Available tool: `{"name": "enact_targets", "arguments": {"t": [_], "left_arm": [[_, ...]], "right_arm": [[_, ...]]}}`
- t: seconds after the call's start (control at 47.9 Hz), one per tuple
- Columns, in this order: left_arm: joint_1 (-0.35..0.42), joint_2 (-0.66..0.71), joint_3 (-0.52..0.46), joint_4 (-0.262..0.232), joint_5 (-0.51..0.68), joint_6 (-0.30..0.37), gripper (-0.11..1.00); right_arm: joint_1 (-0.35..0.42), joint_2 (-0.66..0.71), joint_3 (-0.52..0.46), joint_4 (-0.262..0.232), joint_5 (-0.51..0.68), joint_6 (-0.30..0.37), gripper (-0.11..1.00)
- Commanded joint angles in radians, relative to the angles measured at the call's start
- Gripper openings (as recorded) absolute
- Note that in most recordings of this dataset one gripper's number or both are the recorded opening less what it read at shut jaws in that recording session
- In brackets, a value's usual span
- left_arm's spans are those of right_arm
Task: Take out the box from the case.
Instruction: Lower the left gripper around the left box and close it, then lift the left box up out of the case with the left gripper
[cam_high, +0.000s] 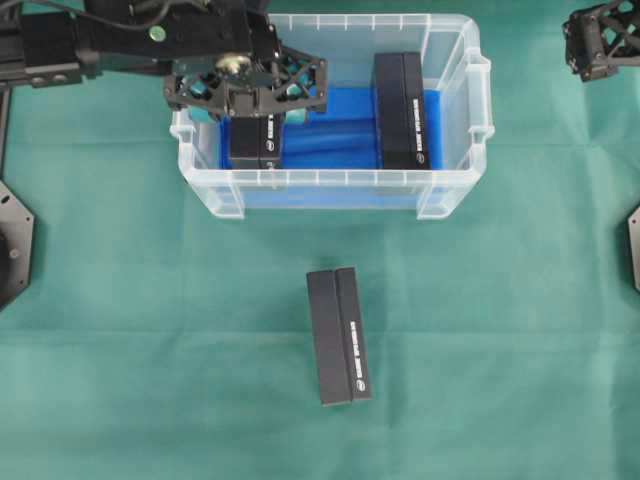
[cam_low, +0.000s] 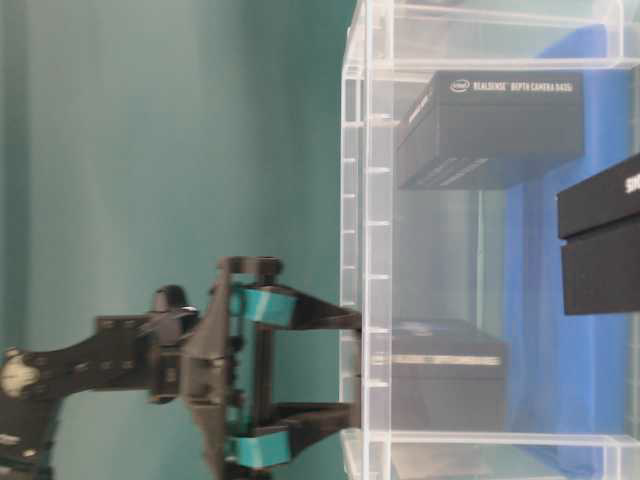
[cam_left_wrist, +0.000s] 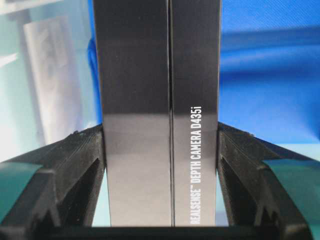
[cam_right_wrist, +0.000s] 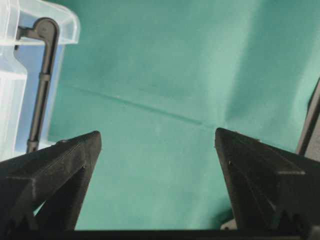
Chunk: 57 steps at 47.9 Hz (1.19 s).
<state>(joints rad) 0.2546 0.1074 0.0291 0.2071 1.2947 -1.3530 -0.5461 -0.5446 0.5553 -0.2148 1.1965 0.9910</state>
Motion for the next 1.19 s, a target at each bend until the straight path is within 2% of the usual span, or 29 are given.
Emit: {"name": "enact_targets", "arguments": {"t": [0.0,0.293,0.648,1.17], "left_arm": [[0.0,-0.071,-0.055,0.012,0.026,0.002,0.61],[-0.006,-0.15,-0.183,0.023,0.19,0.002,0.61],[-0.044,-0.135,-0.324,0.066,0.302,0.002,0.61],[-0.054,-0.118,-0.359,0.071,0.339,0.012,0.61]], "right_arm": [[-0.003,-0.006,-0.011,-0.002,-0.009,-0.002,0.91],[-0.003,-0.006,-0.011,-0.003,-0.018,-0.002,0.91],[-0.003,-0.008,-0.011,-0.002,-0.026,0.0,0.91],[0.002,-0.009,-0.009,0.0,-0.026,0.0,0.91]]}}
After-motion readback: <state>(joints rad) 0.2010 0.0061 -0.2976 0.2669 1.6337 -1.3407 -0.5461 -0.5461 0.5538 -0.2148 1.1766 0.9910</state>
